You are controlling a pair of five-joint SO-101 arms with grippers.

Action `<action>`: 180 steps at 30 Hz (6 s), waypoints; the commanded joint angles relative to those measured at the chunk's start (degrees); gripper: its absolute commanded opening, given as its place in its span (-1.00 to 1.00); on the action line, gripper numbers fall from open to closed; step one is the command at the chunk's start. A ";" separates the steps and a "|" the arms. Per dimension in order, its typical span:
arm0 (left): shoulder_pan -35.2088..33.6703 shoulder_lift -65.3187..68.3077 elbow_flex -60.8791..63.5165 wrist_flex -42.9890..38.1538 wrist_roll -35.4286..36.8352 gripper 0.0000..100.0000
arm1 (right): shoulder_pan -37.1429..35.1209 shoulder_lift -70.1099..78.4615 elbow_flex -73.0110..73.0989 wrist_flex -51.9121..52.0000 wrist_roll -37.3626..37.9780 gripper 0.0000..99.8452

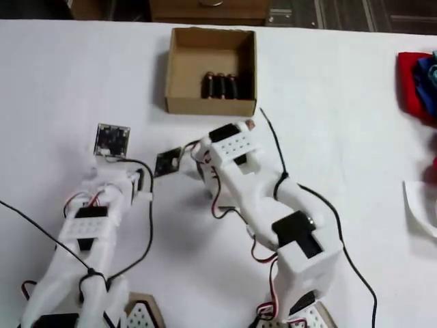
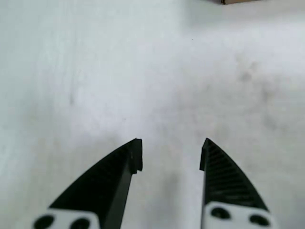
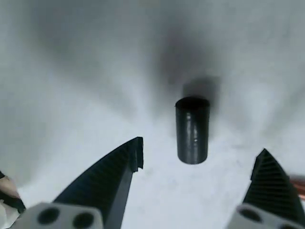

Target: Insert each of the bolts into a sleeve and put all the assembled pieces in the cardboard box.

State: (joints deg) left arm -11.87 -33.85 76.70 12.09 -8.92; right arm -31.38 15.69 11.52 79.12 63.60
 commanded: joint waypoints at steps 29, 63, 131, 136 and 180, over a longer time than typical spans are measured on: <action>0.44 -0.09 -0.31 -0.88 -0.53 -0.56 | -0.31 20.70 -17.23 4.44 -3.34 -0.63; 18.20 26.64 -54.55 42.46 4.84 -0.56 | 32.84 -37.85 13.63 -12.18 -58.11 -0.96; 34.81 106.37 -158.81 66.55 26.73 -0.56 | 43.56 -38.11 27.78 -27.12 -66.55 -0.96; 34.90 108.04 -159.08 66.64 26.81 -0.57 | 43.56 -38.20 27.78 -27.12 -66.55 -0.96; 26.11 99.96 -153.19 89.05 10.02 -0.58 | 43.56 -38.37 27.78 -27.12 -66.55 -0.96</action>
State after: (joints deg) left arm 14.95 70.15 -76.70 101.41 1.36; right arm 11.78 -19.65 39.56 52.66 -2.42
